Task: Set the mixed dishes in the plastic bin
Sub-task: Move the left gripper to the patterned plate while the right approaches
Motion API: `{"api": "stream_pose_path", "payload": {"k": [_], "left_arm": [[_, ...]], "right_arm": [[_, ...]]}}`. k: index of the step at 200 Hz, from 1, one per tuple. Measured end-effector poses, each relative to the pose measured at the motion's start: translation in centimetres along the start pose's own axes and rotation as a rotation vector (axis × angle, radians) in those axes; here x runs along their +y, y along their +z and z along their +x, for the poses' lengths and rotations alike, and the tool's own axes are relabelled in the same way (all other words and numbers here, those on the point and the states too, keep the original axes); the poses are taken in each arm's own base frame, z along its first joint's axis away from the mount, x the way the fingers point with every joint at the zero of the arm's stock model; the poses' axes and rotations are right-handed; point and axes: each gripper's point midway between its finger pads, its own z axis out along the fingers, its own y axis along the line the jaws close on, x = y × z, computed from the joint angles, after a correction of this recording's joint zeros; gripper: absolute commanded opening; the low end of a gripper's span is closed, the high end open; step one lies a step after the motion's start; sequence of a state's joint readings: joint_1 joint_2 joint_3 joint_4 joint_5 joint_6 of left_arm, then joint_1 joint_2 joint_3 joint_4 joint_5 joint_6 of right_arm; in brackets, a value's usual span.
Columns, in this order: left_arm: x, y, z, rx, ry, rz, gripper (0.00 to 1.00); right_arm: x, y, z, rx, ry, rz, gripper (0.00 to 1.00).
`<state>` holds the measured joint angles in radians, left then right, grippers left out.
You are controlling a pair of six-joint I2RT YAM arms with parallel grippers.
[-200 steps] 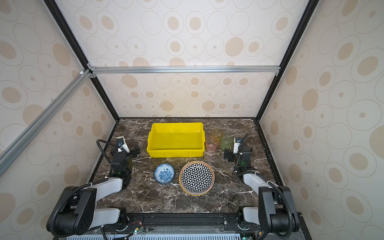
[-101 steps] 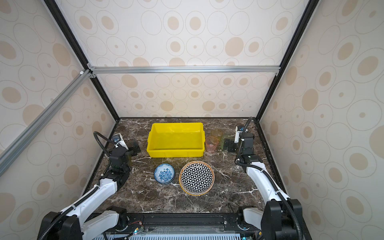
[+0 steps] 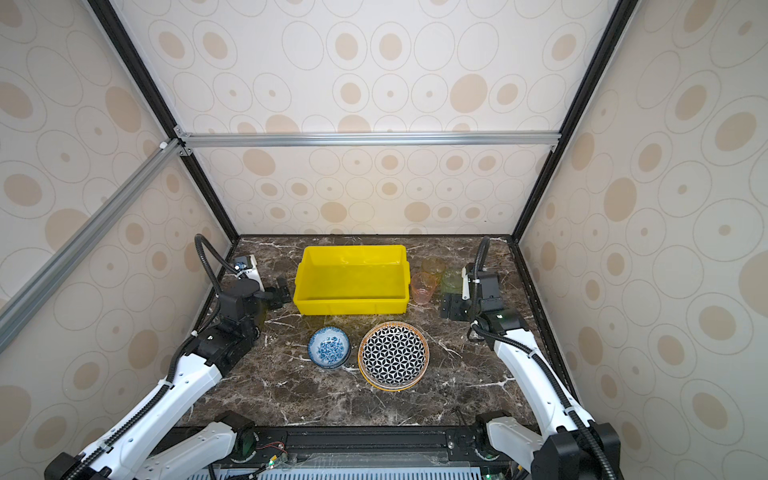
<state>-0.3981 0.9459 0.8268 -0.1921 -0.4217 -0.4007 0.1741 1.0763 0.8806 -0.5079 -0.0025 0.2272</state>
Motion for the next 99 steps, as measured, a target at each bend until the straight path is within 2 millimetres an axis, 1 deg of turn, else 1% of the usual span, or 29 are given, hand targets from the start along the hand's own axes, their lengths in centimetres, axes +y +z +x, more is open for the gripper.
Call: {"api": "stream_pose_path", "payload": {"k": [7,20,34,56,78,99], "left_arm": [[-0.3,-0.3,0.2,0.019,-0.003,0.011,0.93],[-1.6,-1.0,1.1,0.069,-0.008,0.054,0.92],[-2.9,-1.8,2.3,0.122,-0.011,0.101,0.89],[-4.6,-3.1,4.2,0.204,-0.022,0.167,0.88],[-5.9,-4.2,4.9,0.248,-0.031,0.213,0.86],[-7.5,-5.2,5.0,0.277,-0.027,0.255,0.81]], "right_arm": [[0.2,-0.3,0.3,0.008,0.009,-0.007,0.95],[0.6,-1.0,0.8,0.021,0.023,-0.031,0.95],[1.1,-1.8,1.1,0.022,0.044,-0.060,0.94],[1.9,-2.9,1.5,0.019,0.070,-0.106,0.93],[2.7,-3.3,2.2,0.041,0.089,-0.146,0.91],[3.4,-3.1,2.9,0.072,0.101,-0.175,0.88]]}}
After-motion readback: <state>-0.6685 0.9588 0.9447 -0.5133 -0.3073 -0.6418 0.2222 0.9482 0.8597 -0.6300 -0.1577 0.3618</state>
